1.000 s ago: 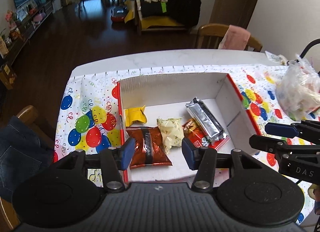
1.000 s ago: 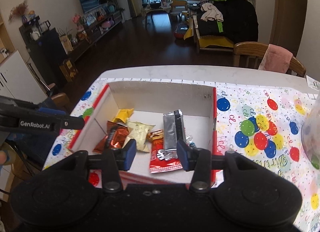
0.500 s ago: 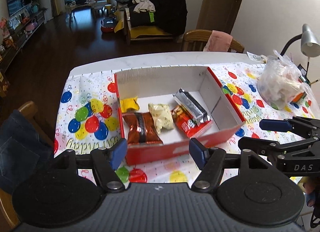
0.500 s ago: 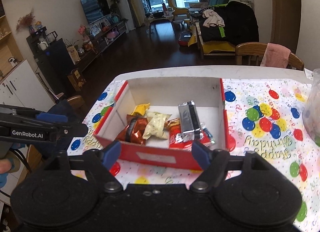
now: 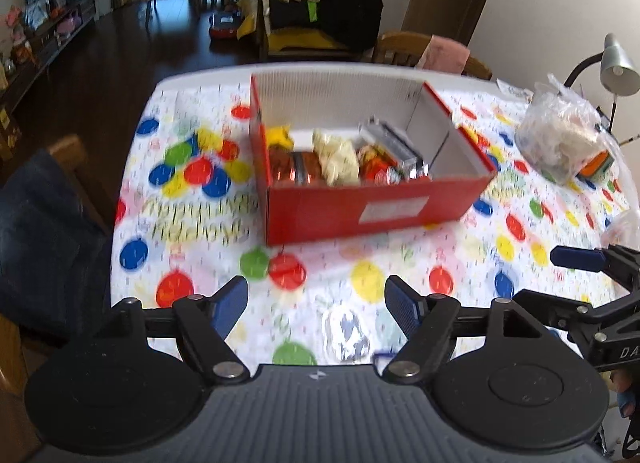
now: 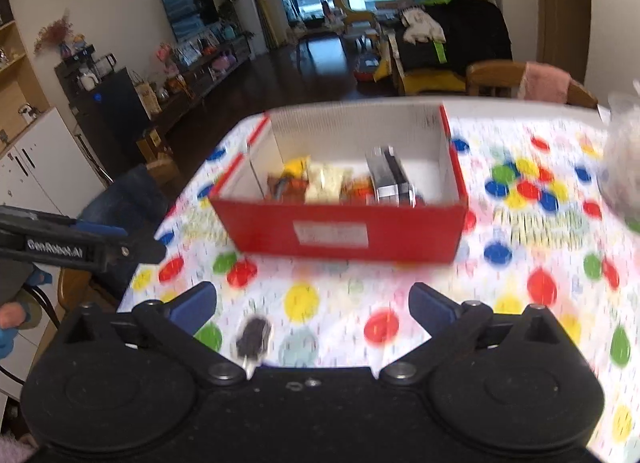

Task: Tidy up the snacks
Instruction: 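Lift both tools out of the box toward the dark snack and lollipop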

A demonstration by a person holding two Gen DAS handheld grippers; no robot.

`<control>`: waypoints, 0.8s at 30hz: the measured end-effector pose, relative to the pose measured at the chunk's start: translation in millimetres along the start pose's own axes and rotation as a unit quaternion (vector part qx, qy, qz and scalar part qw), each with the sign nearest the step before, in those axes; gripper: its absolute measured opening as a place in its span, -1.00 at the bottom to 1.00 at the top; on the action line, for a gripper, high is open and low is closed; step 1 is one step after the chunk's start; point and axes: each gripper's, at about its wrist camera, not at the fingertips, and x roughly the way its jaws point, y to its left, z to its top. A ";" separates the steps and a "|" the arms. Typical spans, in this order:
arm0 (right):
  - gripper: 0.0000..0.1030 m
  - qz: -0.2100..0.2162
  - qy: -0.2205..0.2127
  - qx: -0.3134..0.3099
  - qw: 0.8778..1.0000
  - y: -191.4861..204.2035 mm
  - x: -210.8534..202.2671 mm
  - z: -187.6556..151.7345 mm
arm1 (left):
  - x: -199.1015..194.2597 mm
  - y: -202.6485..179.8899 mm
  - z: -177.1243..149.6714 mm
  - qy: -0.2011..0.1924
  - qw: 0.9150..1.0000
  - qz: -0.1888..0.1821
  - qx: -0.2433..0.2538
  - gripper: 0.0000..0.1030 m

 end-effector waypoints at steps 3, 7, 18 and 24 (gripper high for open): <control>0.99 -0.016 0.015 0.000 1.000 -1.0 1.8 -19.1 | 6.9 3.7 -15.2 0.023 1.000 -0.002 -0.004 0.46; 0.99 -0.033 0.028 0.002 0.999 -6.4 1.8 -40.0 | 16.4 5.0 -30.8 0.049 0.999 -0.003 -0.010 0.46; 0.89 -0.067 0.079 0.021 0.994 -27.2 15.2 -86.1 | 57.4 -7.3 -71.6 0.143 0.990 0.006 0.008 0.46; 0.65 -0.092 0.102 -0.012 0.991 -32.2 22.9 -103.5 | 68.8 -17.1 -87.2 0.157 0.987 0.017 0.031 0.46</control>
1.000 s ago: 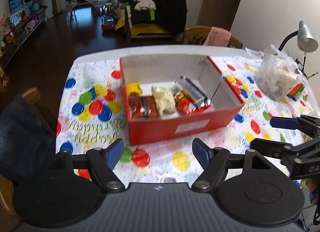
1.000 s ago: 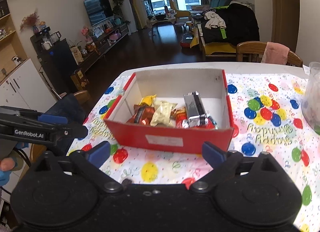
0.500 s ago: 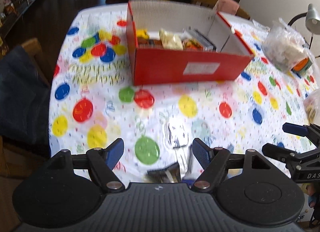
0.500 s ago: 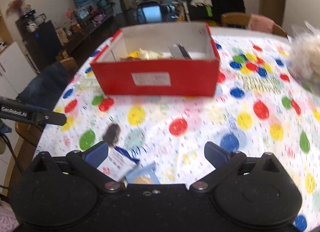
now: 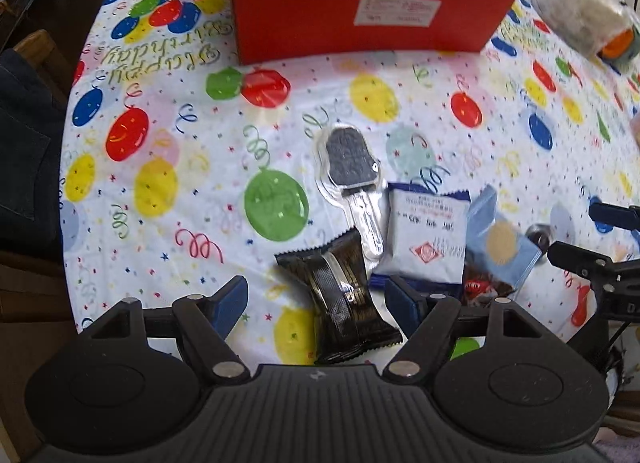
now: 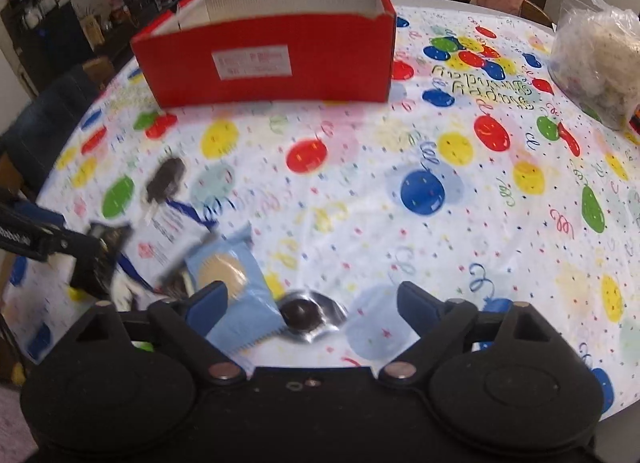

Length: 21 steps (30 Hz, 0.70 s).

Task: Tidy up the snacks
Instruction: 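Lift both tools out of the box toward the dark snack and lollipop, then grasp the dark wrapped snack with the left tool while the right tool grasps the small dark candy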

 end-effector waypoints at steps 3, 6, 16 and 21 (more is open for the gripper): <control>0.50 -0.009 0.003 -0.022 1.000 0.7 5.7 -5.2 | 4.3 -4.0 -2.6 0.002 1.000 0.004 0.006 0.46; 0.39 -0.015 0.009 -0.040 0.999 1.5 10.9 -9.1 | 8.6 -6.1 -5.0 0.005 1.000 0.010 0.009 0.46; 0.09 0.005 0.016 -0.099 0.995 6.2 18.5 -9.8 | 11.4 -2.7 -6.3 0.001 1.000 0.011 -0.005 0.35; -0.06 0.005 0.016 -0.099 0.995 0.7 22.6 -6.5 | 12.8 -2.5 -6.4 0.003 1.000 0.008 -0.008 0.21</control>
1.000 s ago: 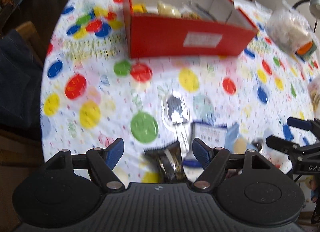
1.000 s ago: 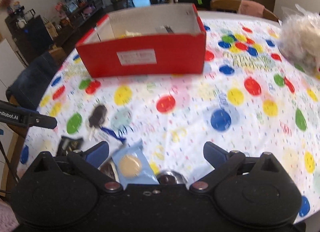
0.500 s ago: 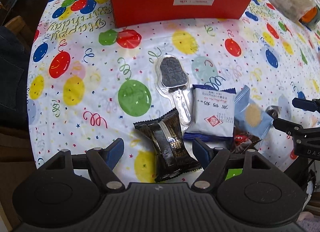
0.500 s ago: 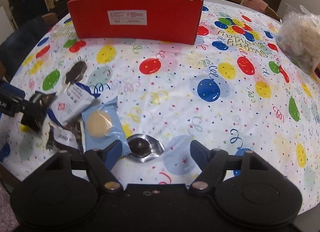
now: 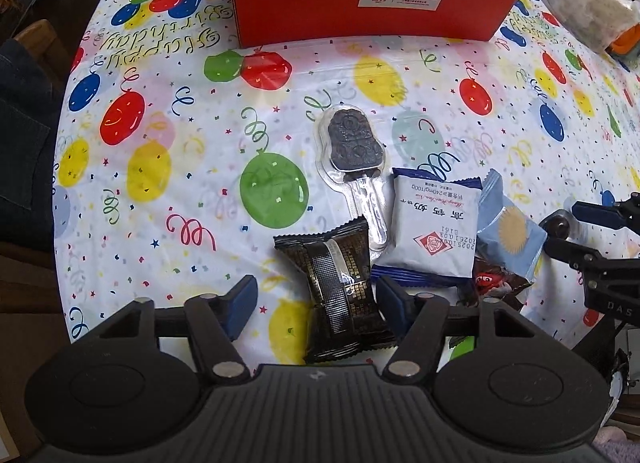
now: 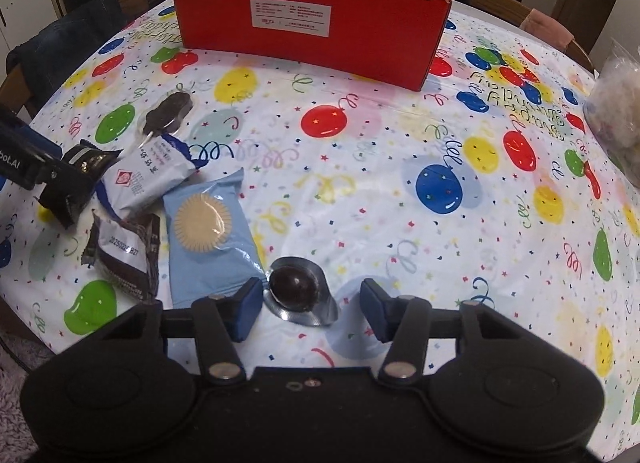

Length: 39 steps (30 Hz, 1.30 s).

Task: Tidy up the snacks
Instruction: 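Grasp the dark wrapped snack with the left tool while the right tool grasps the small dark candy, then carry the dark snack and small candy into the red box and release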

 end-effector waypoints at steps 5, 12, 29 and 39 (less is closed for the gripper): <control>-0.33 0.014 -0.003 0.000 1.000 0.7 0.8 0.2 | -0.4 0.9 -0.1 -0.001 1.000 -0.003 -0.003 0.09; -0.63 0.017 -0.006 0.006 1.000 0.5 -2.3 -1.0 | 3.1 6.3 -1.0 0.009 1.000 -0.008 -0.017 -0.29; -0.69 0.020 -0.060 0.080 0.995 -12.7 -34.7 16.6 | -22.0 27.1 3.2 -0.027 0.998 -0.026 -0.054 -0.40; -0.69 0.028 -0.112 0.098 0.988 -14.6 -63.8 48.9 | -56.2 34.9 19.8 -0.084 0.994 -0.023 -0.067 -0.40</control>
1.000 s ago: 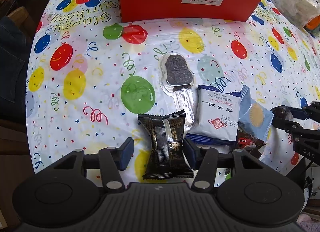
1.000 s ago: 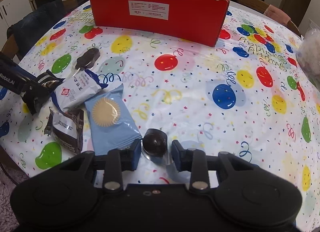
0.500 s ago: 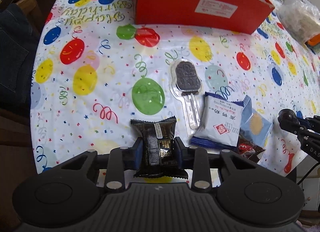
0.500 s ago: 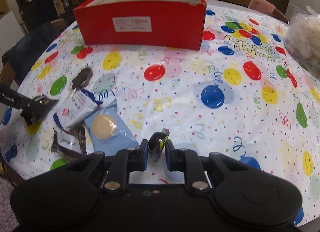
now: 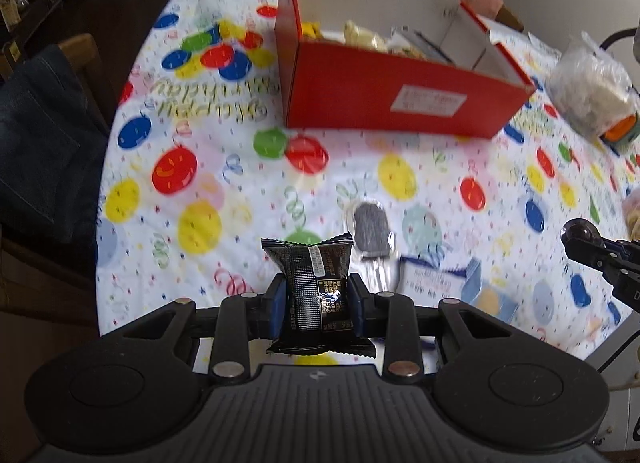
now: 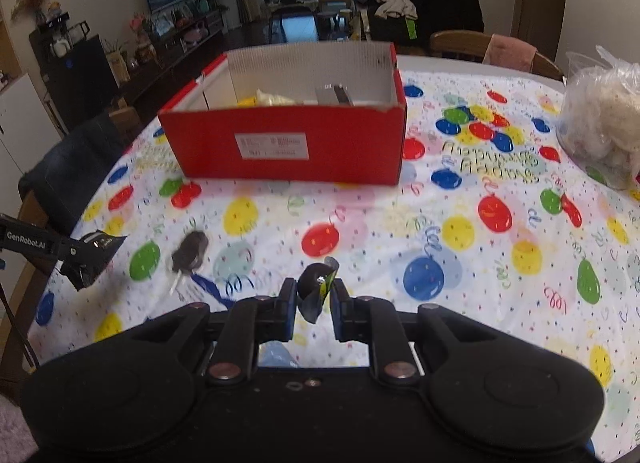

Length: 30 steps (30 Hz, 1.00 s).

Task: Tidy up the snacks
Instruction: 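Carry the dark snack and small candy into the red box and release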

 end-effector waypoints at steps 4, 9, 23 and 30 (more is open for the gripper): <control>-0.69 0.003 -0.020 0.005 1.000 0.1 -4.8 16.7 | -6.0 -0.7 12.2 -0.015 1.000 0.001 -0.003 -0.40; -0.69 0.003 -0.042 -0.004 0.999 -1.5 -7.2 39.4 | -13.3 -7.3 32.1 -0.037 0.999 0.002 0.004 -0.40; -0.69 0.006 -0.077 -0.044 0.996 -17.7 15.6 119.7 | -13.1 -33.9 109.4 -0.084 0.996 0.020 0.024 -0.40; -0.69 0.013 -0.065 -0.044 0.997 -32.5 44.0 159.7 | 0.9 -41.3 149.6 -0.085 0.995 0.033 0.027 -0.40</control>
